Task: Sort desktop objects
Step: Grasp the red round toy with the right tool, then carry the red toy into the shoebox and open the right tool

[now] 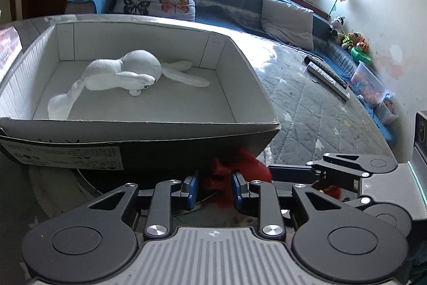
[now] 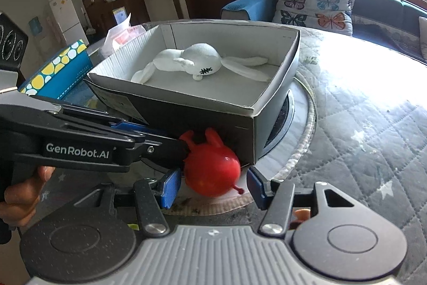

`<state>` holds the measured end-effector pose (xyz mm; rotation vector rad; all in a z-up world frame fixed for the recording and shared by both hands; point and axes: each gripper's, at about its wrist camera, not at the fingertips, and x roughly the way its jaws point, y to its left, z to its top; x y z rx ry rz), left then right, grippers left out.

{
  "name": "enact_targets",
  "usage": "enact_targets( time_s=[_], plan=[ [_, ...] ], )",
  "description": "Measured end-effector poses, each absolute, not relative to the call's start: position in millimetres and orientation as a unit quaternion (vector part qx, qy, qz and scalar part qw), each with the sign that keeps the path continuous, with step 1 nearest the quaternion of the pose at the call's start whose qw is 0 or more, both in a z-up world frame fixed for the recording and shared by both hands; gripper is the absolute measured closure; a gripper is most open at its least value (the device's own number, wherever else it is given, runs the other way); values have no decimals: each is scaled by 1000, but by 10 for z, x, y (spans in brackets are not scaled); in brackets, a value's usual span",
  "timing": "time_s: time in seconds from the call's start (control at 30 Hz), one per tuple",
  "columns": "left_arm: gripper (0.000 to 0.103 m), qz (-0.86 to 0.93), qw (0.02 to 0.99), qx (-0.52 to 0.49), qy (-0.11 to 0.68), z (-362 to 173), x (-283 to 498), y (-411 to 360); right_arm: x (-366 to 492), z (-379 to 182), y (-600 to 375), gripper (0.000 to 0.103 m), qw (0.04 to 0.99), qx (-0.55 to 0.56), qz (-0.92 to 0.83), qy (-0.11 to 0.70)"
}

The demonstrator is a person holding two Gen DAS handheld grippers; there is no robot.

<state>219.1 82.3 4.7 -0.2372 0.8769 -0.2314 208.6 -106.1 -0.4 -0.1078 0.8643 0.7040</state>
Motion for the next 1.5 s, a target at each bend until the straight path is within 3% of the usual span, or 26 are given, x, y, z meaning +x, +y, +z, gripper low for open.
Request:
enact_targets(
  time_s=[0.7,1.5],
  plan=[
    [76,-131,884,-170,414,27,2140,951,1994,47,-1037,55,850,-57,338,401],
    [76,-159,902,-205,346,684,2104,1090,1947,638,-1018,55,876,-39,343,337]
  ],
)
